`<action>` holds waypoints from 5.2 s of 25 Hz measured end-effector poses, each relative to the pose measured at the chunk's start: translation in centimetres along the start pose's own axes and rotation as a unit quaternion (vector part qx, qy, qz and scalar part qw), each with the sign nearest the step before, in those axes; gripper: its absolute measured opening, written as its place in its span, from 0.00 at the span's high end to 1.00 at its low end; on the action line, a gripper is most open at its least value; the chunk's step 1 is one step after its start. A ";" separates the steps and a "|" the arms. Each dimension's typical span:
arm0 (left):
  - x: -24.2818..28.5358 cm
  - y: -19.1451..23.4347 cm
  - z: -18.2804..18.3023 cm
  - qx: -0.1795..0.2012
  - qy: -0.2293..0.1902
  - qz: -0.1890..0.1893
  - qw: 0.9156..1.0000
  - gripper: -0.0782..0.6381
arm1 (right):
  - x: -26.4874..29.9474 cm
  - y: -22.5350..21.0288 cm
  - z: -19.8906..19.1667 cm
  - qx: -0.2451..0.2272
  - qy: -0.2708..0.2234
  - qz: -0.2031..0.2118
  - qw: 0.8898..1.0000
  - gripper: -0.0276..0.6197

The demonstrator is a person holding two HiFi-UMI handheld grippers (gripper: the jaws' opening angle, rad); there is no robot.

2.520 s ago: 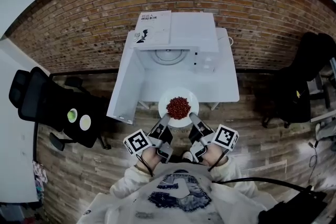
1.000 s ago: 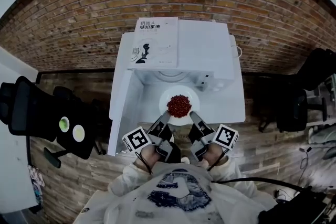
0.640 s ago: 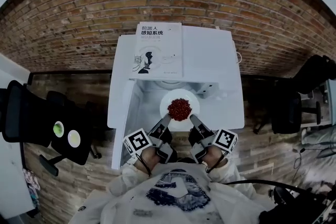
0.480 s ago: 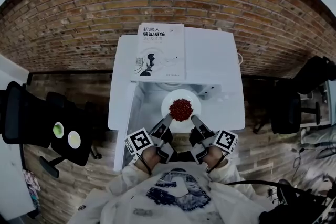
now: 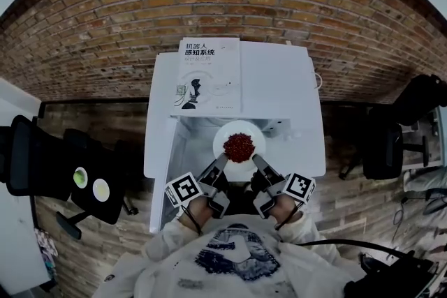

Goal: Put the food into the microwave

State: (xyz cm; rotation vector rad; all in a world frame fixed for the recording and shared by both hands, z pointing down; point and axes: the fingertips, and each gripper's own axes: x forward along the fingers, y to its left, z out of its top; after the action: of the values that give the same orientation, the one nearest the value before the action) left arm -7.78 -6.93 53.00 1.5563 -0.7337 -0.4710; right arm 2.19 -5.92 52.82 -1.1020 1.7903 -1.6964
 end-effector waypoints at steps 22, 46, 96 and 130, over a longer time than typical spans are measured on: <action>2.7 0.3 -1.2 -0.011 -0.060 0.008 0.998 0.84 | 0.5 -2.6 2.9 0.006 0.064 0.006 0.998 0.92; 4.4 8.2 1.3 0.001 -0.056 0.071 0.996 0.84 | 5.1 -8.2 2.8 0.031 0.063 -0.035 0.997 0.92; 8.9 14.7 6.5 0.000 -0.049 0.125 0.991 0.84 | 12.1 -13.9 4.5 0.074 0.023 -0.087 0.993 0.92; 7.6 14.4 5.4 0.053 -0.031 0.148 0.987 0.69 | 11.8 -13.7 4.6 0.072 0.013 -0.089 0.993 0.91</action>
State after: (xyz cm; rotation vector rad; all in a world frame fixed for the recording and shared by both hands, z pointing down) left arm -8.59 -16.16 67.44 1.5034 -1.0332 -0.2636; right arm 2.15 -17.09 67.80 -1.2106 1.5971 -1.9185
